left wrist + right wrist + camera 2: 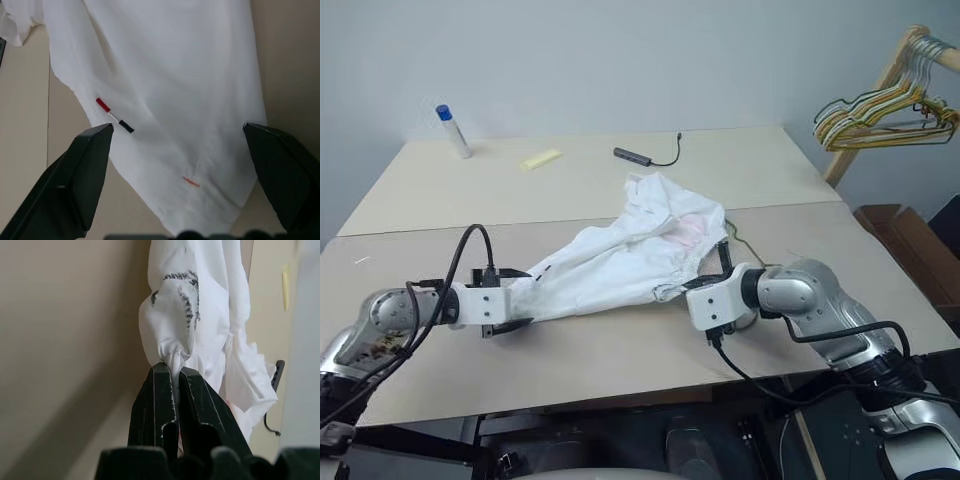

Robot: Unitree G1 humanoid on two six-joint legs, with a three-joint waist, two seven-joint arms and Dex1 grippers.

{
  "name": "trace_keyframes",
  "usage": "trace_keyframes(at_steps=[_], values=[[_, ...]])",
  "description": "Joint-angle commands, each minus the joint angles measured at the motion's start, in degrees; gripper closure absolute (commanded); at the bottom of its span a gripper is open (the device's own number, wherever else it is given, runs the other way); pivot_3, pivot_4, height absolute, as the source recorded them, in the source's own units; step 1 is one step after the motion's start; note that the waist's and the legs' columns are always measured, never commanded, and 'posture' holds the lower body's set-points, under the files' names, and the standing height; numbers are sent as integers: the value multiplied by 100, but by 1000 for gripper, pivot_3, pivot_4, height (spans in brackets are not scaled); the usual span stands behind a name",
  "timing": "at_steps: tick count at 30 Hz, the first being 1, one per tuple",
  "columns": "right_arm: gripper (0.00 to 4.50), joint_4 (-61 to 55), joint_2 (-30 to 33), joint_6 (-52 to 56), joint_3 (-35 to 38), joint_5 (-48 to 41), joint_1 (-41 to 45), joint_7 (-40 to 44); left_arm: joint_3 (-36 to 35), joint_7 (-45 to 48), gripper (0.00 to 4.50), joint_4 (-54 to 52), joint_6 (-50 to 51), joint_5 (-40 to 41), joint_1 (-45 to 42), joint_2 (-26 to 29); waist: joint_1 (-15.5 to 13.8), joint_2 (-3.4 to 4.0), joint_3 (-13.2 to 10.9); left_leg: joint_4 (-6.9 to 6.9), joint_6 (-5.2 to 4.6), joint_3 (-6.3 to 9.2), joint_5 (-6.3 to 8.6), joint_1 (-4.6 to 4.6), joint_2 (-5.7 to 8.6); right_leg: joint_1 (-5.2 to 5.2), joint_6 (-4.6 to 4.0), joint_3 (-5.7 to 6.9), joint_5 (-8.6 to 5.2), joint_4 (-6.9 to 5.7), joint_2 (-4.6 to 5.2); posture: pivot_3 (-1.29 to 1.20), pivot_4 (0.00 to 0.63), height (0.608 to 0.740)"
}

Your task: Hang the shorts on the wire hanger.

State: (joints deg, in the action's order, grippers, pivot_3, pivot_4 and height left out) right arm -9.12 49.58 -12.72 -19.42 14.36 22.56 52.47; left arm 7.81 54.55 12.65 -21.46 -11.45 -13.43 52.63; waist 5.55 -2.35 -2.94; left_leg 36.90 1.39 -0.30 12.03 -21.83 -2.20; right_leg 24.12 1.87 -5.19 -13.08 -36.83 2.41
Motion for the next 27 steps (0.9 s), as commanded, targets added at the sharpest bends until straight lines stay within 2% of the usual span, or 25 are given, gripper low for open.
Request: trace_keyframes(at_steps=[1, 5, 14, 18, 22, 27], values=[[4463, -116, 8, 47, 285, -46, 74, -4, 123, 663, 0, -31, -142, 405, 127, 224, 41, 3, 1, 0, 0, -1, 0, 1, 0, 0, -5, -1, -3, 0, 0, -120, 0, 740], [4463, -68, -11, 59, 285, 2, 93, -16, -59, 1169, 0, -236, -90, 988, 315, 497, 167, 7, 3, 0, 0, -5, 0, -3, -1, 3, -6, -5, -4, 1, 3, -119, 0, 740], [4463, -113, -108, 129, 275, 3, 142, 1, 287, 496, 0, 430, -521, -35, -76, 313, 280, 23, 12, 0, -1, -2, 0, 20, 0, -15, 4, -5, 1, -11, 2, -123, 0, 740], [4463, -168, -119, 198, 305, -31, 181, 17, 528, -263, 0, 944, -726, -780, -479, 22, 271, 59, 29, 0, -1, 0, 0, 54, 5, -53, 8, -4, -2, -7, 5, -125, 0, 740], [4500, -213, -109, 235, 323, -64, 197, 43, 682, -847, 1220, 1508, -885, -1222, -980, -218, 284, 61, 31, -1, 1, 3, 1, 114, 4, -113, -6, -1, -13, -3, 6, -129, 0, 740], [4500, -205, -136, 249, 326, -70, 244, 59, 843, -1044, 2843, 2024, -1127, -1345, -1380, -421, 333, 60, 31, -2, 1, 3, 1, 104, 5, -105, -4, -4, -13, -2, 5, -135, 0, 740]])
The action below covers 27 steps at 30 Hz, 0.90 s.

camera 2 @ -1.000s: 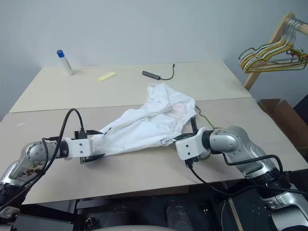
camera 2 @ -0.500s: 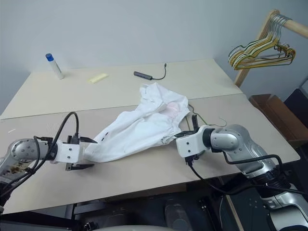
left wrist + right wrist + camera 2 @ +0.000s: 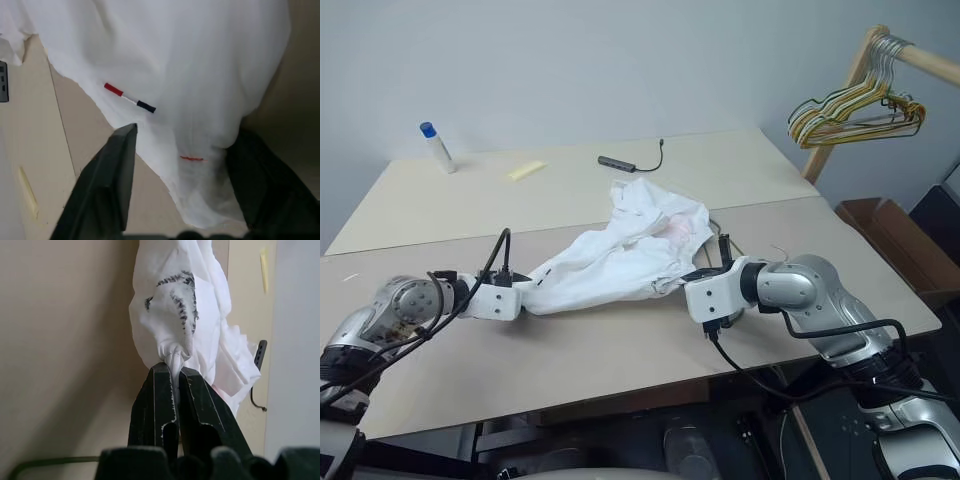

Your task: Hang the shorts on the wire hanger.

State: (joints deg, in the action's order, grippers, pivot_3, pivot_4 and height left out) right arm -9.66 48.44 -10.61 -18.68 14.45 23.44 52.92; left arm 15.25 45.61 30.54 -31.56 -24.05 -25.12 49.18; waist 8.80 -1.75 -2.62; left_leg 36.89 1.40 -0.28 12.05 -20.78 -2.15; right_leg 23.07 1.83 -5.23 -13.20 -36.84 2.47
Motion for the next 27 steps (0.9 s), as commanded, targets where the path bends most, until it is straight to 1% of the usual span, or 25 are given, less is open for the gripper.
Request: trace_keyframes(at_steps=[1, 3, 5, 10, 12, 15, 18, 21, 23, 25, 27], values=[[4500, -141, -32, 38, 253, -83, 166, 12, 115, -191, 3148, 328, -150, -107, -273, -111, 9, 0, 0, 0, 0, 1, 0, -7, 0, 5, 7, 1, 1, 0, 0, -138, 0, 740], [4500, -124, -40, 30, 255, -85, 175, 12, 154, -264, 3805, 499, -220, -145, -377, -149, 17, 0, 0, -1, -2, 2, 1, -28, 1, 20, 43, 2, 19, 2, 0, -139, 0, 740], [4500, -109, -44, 22, 260, -89, 181, 16, 191, -312, 4442, 656, -291, -168, -486, -168, 19, -2, -1, 0, -3, 3, 3, -36, 1, 24, 48, 2, 21, 8, 0, -138, 0, 740], [4500, -53, -88, -9, 236, -73, 195, 5, 225, -482, 4478, 939, -436, -215, -718, -198, 26, -5, -3, 0, -3, 3, 4, -38, 3, 24, 53, 2, 22, 15, 2, -134, 0, 740], [4500, -12, -120, -27, 218, -61, 213, -8, 176, -412, 4478, 892, -425, -105, -698, -157, 30, -6, -4, 0, -3, 3, 4, -38, 3, 24, 52, 2, 22, 15, 1, -134, 0, 740], [4500, 73, -152, -89, 227, -59, 226, -24, 48, 460, 4478, 260, -239, 496, -332, 220, 63, -12, -7, 0, -3, 3, 4, -38, 2, 25, 52, 2, 22, 14, 1, -123, 0, 740], [4500, 284, -141, -256, 241, -2, 237, -94, -241, 1501, 4478, -856, 238, 1572, 428, 827, 178, -14, -9, -3, 2, 1, 8, -44, -2, 35, 49, -2, 20, 13, 1, -108, 0, 740], [4500, 507, -71, -560, 239, 7, 215, -126, -635, 1996, 4478, -1886, 631, 2295, 1305, 1465, 197, -15, -13, -4, -1, -1, 15, -48, -9, 42, 43, -3, 14, 10, 0, -89, 7, 740], [4500, 636, 25, -818, 247, -62, 164, -60, -1089, 2202, 4478, -2684, 973, 2801, 2124, 1890, 168, -15, -25, -5, -4, -2, 17, -46, -10, 41, 39, -3, 8, 8, 2, -75, 17, 740], [4500, 755, 158, -1102, 260, -151, 90, 38, -1621, 2400, 4478, -3415, 1240, 3231, 3001, 2218, 152, -21, -40, -5, -5, -2, 17, -43, -11, 41, 9, -2, -10, 7, 2, -62, 25, 740], [4500, 931, 372, -1521, 226, -259, 16, 204, -2306, 2553, 4478, -4194, 1593, 3556, 3956, 2308, 132, -27, -62, -9, -7, -9, 19, -39, -20, 39, -6, -3, -19, 8, 2, -50, 32, 740]])
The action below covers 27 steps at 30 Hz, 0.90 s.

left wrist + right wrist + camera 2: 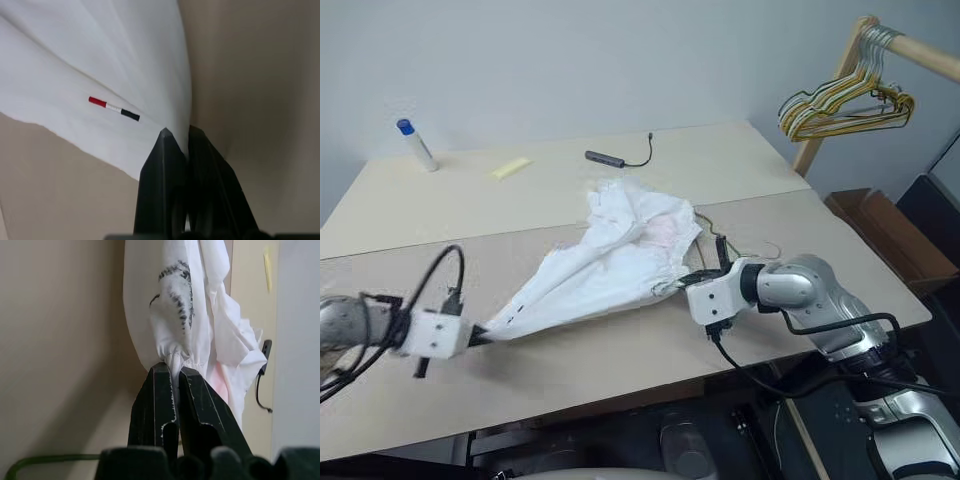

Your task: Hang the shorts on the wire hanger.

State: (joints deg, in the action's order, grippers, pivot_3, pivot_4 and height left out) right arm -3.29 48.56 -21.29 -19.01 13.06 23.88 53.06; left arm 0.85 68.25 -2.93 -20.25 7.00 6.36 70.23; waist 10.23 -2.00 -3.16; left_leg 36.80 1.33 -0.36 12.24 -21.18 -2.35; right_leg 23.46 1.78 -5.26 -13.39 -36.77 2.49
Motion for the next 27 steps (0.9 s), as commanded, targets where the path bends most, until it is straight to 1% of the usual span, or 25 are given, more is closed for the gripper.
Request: trace_keyframes(at_steps=[1, 3, 5, 7, 10, 12, 13, 14, 16, 17, 19, 20, 21, 22, 23, 24, 25, 26, 27], values=[[4500, 372, 453, -639, 235, -181, -51, 274, -1169, 334, 4478, -1173, 630, 548, 1197, 186, -38, -4, -18, 0, 0, -3, 1, 1, -3, -1, 0, -2, -1, 1, 1, -47, 34, 740], [4500, 485, 643, -966, 181, -358, -111, 511, -1718, 477, 4478, -1825, 956, 695, 1913, 68, -97, -19, -51, 0, -1, -8, 2, 10, -4, -7, -1, -2, -4, 0, 1, -33, 39, 740], [4500, 551, 885, -1199, 95, -649, -170, 933, -2202, 625, 4478, -2540, 1506, 1085, 2641, -179, -159, -20, -72, 0, -1, -12, 2, 15, -9, -8, -6, 2, -7, -2, 0, -22, 42, 740], [4500, 633, 965, -1310, 55, -795, -153, 1147, -2389, 614, 4478, -2780, 1712, 1153, 2927, -372, -201, -21, -87, -1, -1, -24, 3, 25, -15, -13, -10, -1, -9, -1, 0, -12, 40, 740], [4500, 928, 794, -1357, 11, -740, 98, 1201, -2249, 263, 4478, -2725, 1792, 892, 2673, -587, -326, -22, -100, 0, 1, -31, 4, 67, -14, -30, -21, -5, -15, -8, -2, 1, 35, 740], [4500, 1134, 630, -1283, -3, -667, 325, 1192, -2087, 11, 4478, -2706, 1966, 805, 2318, -679, -362, -22, -105, -1, 2, -30, 5, 94, -15, -31, -24, -5, -17, -8, -5, 8, 28, 740], [4500, 1228, 508, -1017, -3, -623, 522, 1190, -1947, -218, 4478, -2637, 2091, 770, 1956, -777, -385, -19, -103, -1, 22, -31, 17, 97, -15, -31, -29, -5, -20, -6, -4, 15, 17, 740], [4500, 1361, 341, -680, 2, -656, 798, 1225, -1742, -582, 4478, -2541, 2264, 635, 1430, -924, -420, -13, -99, -1, 39, -31, 27, 98, -13, -34, -30, -6, -20, -3, -4, 20, 11, 740], [4500, 1929, -127, -332, 44, -626, 1562, 1076, -1267, -1405, 4478, -2212, 3045, 475, 12, -1366, -473, -8, -96, 2, 37, -36, 25, 94, -5, -34, -30, -16, -20, -5, -2, 19, 0, 740], [4500, 2165, -283, -259, 50, -579, 1826, 1008, -1107, -1620, 4478, -2084, 3335, 417, -464, -1519, -475, -12, -98, 3, 3, -36, 4, 97, -3, -48, -26, -15, -17, -1, -5, 20, 0, 740], [4500, 3349, -794, -294, 17, -110, 2887, 317, -720, -2258, 4478, -1071, 3688, -9, -2221, -2012, -493, -17, -97, 8, -13, -30, -6, 82, 4, -55, -12, -19, 2, -12, -7, 23, 0, 740], [4500, 4066, -1048, -315, -50, 244, 3478, -287, -525, -2683, 4478, -316, 3681, -359, -3208, -2264, -488, -21, -98, 12, -15, -25, -7, 86, 11, -64, -5, -19, 17, -16, -8, 26, 0, 740], [4500, 4615, -1228, -360, -107, 502, 3897, -725, -384, -2972, 4478, 238, 3655, -610, -3884, -2437, -498, -23, -97, 10, -19, -11, -10, 75, 19, -57, 5, -17, 24, -15, -8, 27, 0, 740], [4500, 5250, -1448, -276, -188, 791, 4398, -1423, -235, -3425, 4478, 1087, 3580, -934, -4751, -2618, -486, -25, -94, 11, -22, 9, -13, 64, 27, -51, 42, -15, 54, -14, -14, 31, 0, 740], [4500, 5853, -1687, -123, -221, 991, 4899, -2138, -108, -3939, 4478, 2085, 3227, -1248, -5638, -2785, -478, -28, -90, 9, -21, 23, -15, 46, 30, -40, 47, -12, 60, -8, -17, 37, 0, 740], [4500, 6326, -1891, -43, -211, 1131, 5315, -2821, 3, -4560, 4478, 3019, 2911, -1552, -6440, -2924, -478, -28, -87, 6, -21, 31, -15, 28, 32, -27, 45, -11, 61, 0, -19, 38, 0, 740], [4500, 6734, -2086, 51, -174, 1243, 5718, -3548, 129, -5311, 4478, 3991, 2553, -1887, -7260, -3035, -462, -29, -85, 5, -18, 38, -13, 12, 35, -16, 12, -11, 80, -2, -18, 38, 0, 740], [4500, 7006, -2207, 72, -153, 1311, 5958, -4007, 218, -5811, 4478, 4672, 2262, -2102, -7772, -3107, -454, -33, -79, -11, -14, 36, -10, -18, 39, 24, 4, -18, 89, 10, -15, 39, 0, 740], [4500, 7228, -2322, 82, -103, 1388, 6240, -4773, 185, -6468, 4478, 5322, 2005, -2192, -8398, -3224, -451, -28, -75, -12, -6, 35, -5, -59, 45, 73, 5, -24, 91, -2, -7, 38, 0, 740]])
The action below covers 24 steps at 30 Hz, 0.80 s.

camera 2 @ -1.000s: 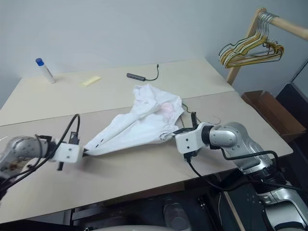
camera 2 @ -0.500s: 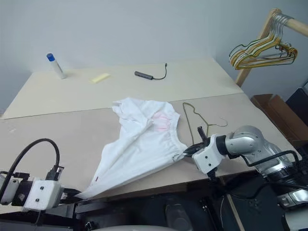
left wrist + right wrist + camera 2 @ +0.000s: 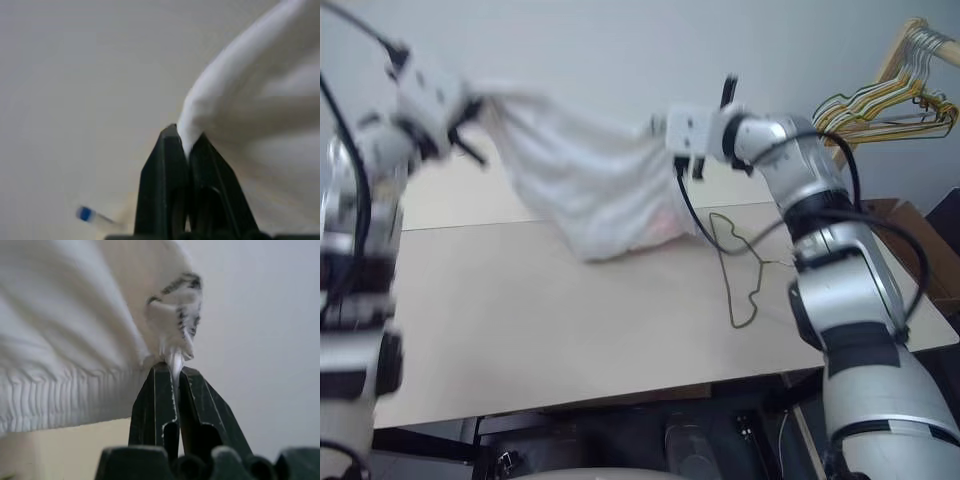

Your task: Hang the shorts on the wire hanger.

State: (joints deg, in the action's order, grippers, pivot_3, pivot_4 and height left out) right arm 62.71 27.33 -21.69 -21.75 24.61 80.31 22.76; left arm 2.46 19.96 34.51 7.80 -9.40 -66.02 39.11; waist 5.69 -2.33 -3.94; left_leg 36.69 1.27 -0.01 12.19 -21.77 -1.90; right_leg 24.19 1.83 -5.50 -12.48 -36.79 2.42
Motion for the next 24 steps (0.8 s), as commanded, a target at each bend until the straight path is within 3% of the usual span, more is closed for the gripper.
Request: trace_keyframes(at_steps=[1, 5, 10, 13, 17, 20, 24], values=[[4500, 793, -275, 80, 207, 288, 805, -2355, -10, -2123, 4478, 2087, -1046, -603, -1632, -203, -5, 7, 4, -7, 2, -1, 1, -38, 2, 37, 0, -4, 1, -4, 4, 36, 0, 740], [4500, 1002, -390, -652, 687, 87, 1292, -4342, 171, -3746, 4478, 3050, -2401, -1044, -2705, -307, -66, 6, 5, -11, 74, -9, -13, -206, 6, 223, 3, -4, 3, -39, 22, 26, 0, 740], [4500, 1053, -127, -1298, 467, 590, 1080, -5741, 777, -4841, 4478, 3016, -4099, -1870, -2527, -185, -278, 6, 5, -53, 92, -21, 11, -216, 20, 242, 18, 1, -6, -12, 38, 17, 0, 740], [4500, 1133, 75, -1574, 105, 971, 572, -5591, 766, -4040, 4478, 2688, -4943, -1546, -1785, -209, -354, 9, 31, -49, 51, -31, 36, -206, 29, 208, 33, 5, -15, 15, 46, 20, 0, 740], [4500, 1198, 375, -2320, -288, 1184, -233, -4331, 753, -2326, 4478, 1443, -5410, -668, -189, -109, -321, 10, 50, -28, 28, -38, 23, -198, 49, 173, 56, 5, -9, 42, 61, 30, 0, 740], [4500, 1152, 634, -3037, -579, 1306, -874, -3382, 722, -818, 4478, -424, -4772, 472, 1542, 145, -193, 10, 50, -19, 2, -33, -8, -182, 81, 148, 77, -2, 15, 60, 88, 34, 0, 740], [4500, 1043, 831, -3901, -690, 1140, -1523, -2232, 600, 805, 4478, -2680, -3652, 1626, 3595, 906, 65, 10, 50, 13, -5, -16, -10, -147, 87, 95, 86, -3, 32, 61, 95, 33, 0, 740]])
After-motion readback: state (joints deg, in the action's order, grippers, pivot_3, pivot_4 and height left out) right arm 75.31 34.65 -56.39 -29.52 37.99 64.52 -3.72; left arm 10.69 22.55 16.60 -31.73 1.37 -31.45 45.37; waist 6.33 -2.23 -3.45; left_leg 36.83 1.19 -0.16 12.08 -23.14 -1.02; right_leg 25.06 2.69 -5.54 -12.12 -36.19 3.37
